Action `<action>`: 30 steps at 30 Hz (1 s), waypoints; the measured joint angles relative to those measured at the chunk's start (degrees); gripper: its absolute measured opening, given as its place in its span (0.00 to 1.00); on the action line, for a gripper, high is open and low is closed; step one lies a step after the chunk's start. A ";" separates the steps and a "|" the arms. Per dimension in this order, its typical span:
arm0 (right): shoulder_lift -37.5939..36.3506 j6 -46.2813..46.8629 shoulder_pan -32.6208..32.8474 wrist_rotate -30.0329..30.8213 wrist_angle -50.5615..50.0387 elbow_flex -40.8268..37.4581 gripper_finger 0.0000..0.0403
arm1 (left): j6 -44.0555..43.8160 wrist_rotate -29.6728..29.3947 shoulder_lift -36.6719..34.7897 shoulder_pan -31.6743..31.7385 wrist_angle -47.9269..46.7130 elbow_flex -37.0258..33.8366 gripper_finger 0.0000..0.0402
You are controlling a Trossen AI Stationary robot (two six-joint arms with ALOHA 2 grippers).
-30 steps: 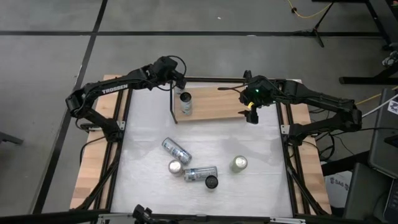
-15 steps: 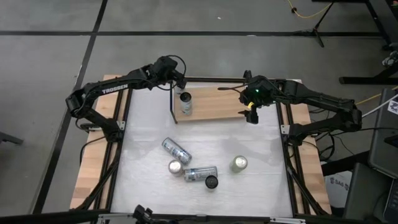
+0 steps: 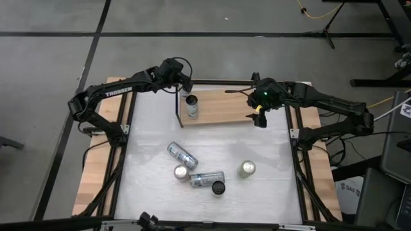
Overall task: Place canned beverage on shelf
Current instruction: Adjust the white-blue soda can on the shelf
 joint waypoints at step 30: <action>0.00 0.00 -0.01 0.00 0.00 0.00 0.78 | 11.55 6.44 0.02 -1.20 -2.54 -0.01 0.63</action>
